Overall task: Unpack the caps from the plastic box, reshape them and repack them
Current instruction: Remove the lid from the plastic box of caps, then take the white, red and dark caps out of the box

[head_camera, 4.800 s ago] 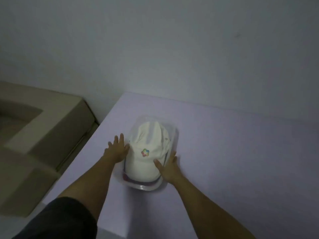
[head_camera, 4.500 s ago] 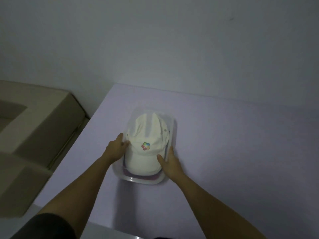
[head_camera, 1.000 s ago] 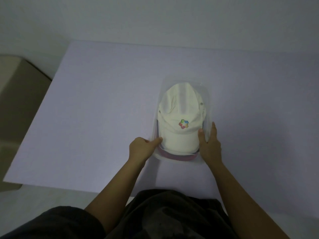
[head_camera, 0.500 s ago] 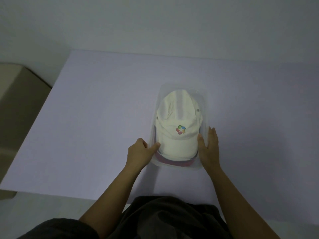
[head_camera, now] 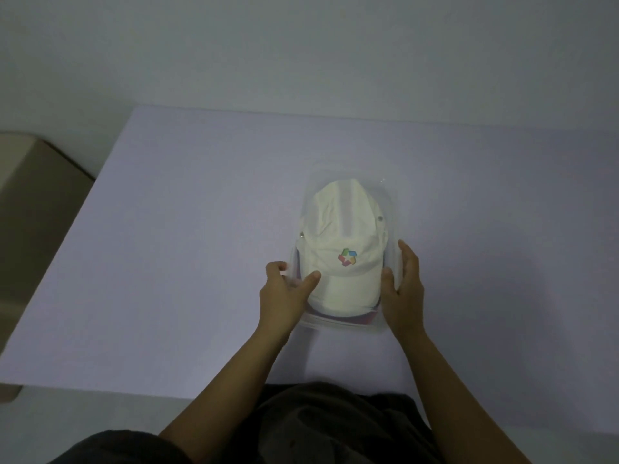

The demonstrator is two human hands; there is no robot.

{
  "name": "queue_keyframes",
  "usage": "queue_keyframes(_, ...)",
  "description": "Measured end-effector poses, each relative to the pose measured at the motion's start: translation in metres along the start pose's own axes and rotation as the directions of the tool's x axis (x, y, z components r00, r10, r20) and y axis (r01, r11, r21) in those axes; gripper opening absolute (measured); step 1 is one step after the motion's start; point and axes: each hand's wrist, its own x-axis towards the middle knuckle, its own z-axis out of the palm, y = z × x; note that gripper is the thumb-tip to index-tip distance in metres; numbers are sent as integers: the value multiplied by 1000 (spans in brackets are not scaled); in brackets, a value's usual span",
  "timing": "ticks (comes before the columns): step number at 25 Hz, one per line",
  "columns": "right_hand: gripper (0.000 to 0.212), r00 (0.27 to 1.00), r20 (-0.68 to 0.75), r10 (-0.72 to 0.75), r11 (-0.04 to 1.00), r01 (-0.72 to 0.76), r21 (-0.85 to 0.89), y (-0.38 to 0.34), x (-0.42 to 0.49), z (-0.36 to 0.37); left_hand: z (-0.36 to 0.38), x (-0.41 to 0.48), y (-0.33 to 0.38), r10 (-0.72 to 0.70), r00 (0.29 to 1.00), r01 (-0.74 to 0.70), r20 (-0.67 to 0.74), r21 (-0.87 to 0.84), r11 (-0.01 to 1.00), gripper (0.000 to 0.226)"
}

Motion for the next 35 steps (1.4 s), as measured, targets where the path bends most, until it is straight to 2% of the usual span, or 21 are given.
queue_keyframes(3, 53, 999, -47, -15, 997, 19, 70, -6, -1, -3, -2, 2, -5, 21, 1000, -19, 3, -372, 928, 54)
queue_keyframes(5, 52, 998, -46, 29, 985, -21, 173, -8, 0, -3, -14, 12, -7, 57, 997, -80, -59, -544, 835, 55)
queue_keyframes(6, 53, 997, -37, 63, 985, -57, 163, -6, 2, -1, -25, 20, -8, 59, 994, -103, -93, -601, 792, 57)
queue_keyframes(10, 64, 952, 96, 292, 940, -267, -212, 14, 3, 14, -88, 55, -23, 16, 985, -131, -170, -689, 713, 52)
queue_keyframes(12, 62, 949, 88, 303, 919, -266, -290, 17, 4, 18, -121, 67, -35, -13, 983, -120, -185, -690, 714, 39)
queue_keyframes(15, 62, 948, 33, 317, 900, -290, -326, 14, 5, 16, -159, 80, -57, -100, 976, -63, -193, -693, 718, 36)
queue_keyframes(16, 62, 945, 24, 327, 895, -301, -328, 12, 5, 16, -166, 84, -65, -119, 973, -52, -199, -689, 723, 32)
queue_keyframes(19, 63, 946, 18, 324, 898, -302, -321, 9, 2, 15, -180, 95, -89, -148, 969, -24, -197, -674, 739, 42)
queue_keyframes(23, 63, 951, 18, 309, 906, -289, -311, 5, 3, 14, -183, 104, -107, -156, 972, 28, -174, -578, 816, 30)
queue_keyframes(25, 63, 949, 20, 313, 905, -292, -310, 3, 3, 14, -183, 107, -114, -125, 970, 16, -211, -455, 890, 34)
queue_keyframes(27, 63, 952, 27, 304, 907, -281, -313, 4, 1, 14, -180, 105, -116, -91, 951, 14, -296, -251, 968, 51)
queue_keyframes(30, 63, 952, 32, 305, 908, -281, -310, 5, 1, 15, -171, 100, -114, -15, 904, 20, -426, 8, 1000, 58)
queue_keyframes(35, 60, 948, 46, 316, 912, -290, -289, 9, 4, 16, -158, 107, -120, 22, 876, 12, -482, 67, 998, 57)
